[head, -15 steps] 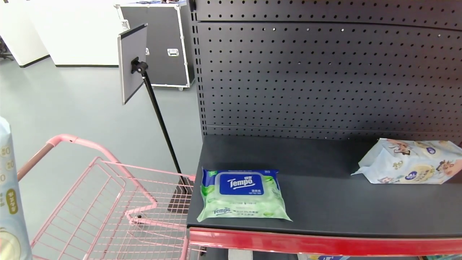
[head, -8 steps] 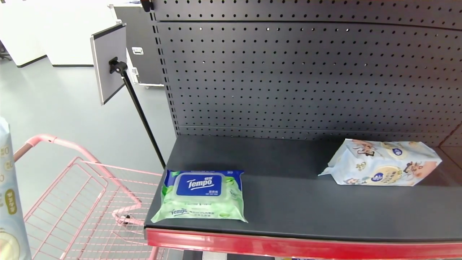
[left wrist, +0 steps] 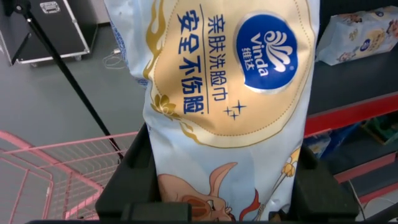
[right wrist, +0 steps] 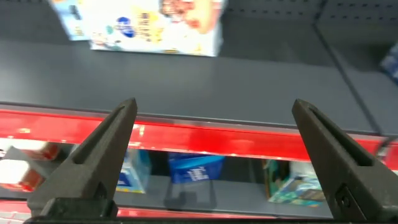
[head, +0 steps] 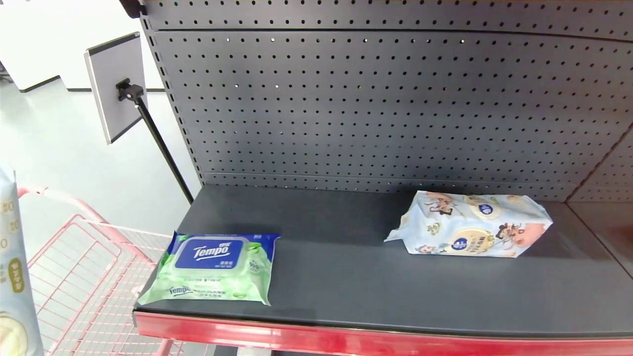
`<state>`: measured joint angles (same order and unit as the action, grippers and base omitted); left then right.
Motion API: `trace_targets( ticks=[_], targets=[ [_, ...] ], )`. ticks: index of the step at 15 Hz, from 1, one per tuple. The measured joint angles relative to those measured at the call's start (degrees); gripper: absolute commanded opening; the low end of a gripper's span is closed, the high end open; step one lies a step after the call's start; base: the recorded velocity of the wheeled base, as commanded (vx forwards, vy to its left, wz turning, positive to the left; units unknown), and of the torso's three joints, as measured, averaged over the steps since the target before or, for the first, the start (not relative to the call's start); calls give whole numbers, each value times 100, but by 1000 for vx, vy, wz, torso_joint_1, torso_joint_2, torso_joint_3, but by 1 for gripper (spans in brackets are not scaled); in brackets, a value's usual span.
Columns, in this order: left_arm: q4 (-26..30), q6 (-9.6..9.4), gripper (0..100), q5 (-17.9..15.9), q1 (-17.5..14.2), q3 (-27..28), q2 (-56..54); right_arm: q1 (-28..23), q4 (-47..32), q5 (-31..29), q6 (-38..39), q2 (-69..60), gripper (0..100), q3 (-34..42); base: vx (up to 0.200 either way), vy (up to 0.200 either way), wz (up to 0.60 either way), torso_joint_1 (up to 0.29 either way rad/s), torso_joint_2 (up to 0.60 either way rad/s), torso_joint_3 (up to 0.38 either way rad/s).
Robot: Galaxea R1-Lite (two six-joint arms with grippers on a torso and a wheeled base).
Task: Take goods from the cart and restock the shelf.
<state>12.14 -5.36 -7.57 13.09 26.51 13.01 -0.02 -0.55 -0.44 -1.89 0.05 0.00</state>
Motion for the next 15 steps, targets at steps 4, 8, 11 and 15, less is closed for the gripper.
trace_targets(
  ticks=[4, 8, 11, 15],
  targets=[
    [-2, 0, 0, 0, 0, 0, 13, 0, 4, 0, -2, 0, 100, 0, 0, -200, 0, 0, 6, 2],
    [4, -44, 0, 2, 0, -22, 29, -5, 1, -5, -2, 0, 100, 0, 0, -200, 0, 4, 1, 4],
    [6, -117, 0, -9, 0, -41, 46, -5, 4, -10, -5, -2, 100, 0, 0, -200, 0, 2, -2, 4],
    [-5, -163, 0, -22, -6, -15, 105, 16, -7, 65, 105, 269, 100, -529, 0, -50, 0, 1, 2, 1]
  ],
)
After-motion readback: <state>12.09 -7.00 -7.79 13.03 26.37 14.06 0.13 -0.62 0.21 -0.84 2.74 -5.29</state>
